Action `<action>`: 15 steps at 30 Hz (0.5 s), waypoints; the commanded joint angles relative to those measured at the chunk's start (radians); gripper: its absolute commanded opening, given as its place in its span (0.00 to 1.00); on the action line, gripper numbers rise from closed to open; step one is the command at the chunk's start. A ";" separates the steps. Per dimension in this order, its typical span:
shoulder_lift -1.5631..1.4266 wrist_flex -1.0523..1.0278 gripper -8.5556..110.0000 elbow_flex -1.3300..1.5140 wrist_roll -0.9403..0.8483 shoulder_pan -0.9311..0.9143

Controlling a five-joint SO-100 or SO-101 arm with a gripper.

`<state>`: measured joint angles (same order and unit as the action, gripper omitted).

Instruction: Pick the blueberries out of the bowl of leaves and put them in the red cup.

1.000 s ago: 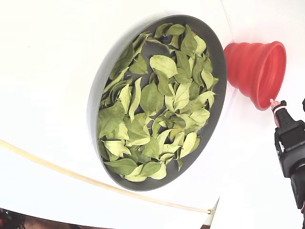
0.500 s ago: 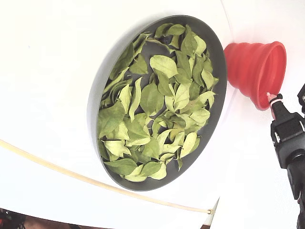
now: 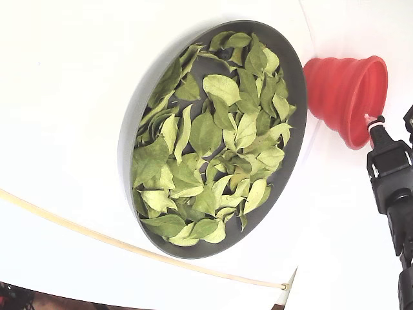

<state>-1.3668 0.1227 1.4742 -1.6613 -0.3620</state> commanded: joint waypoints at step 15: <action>0.060 0.069 0.16 -0.193 0.009 -0.028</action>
<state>-1.2701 0.1611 1.3683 -1.6521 -0.3620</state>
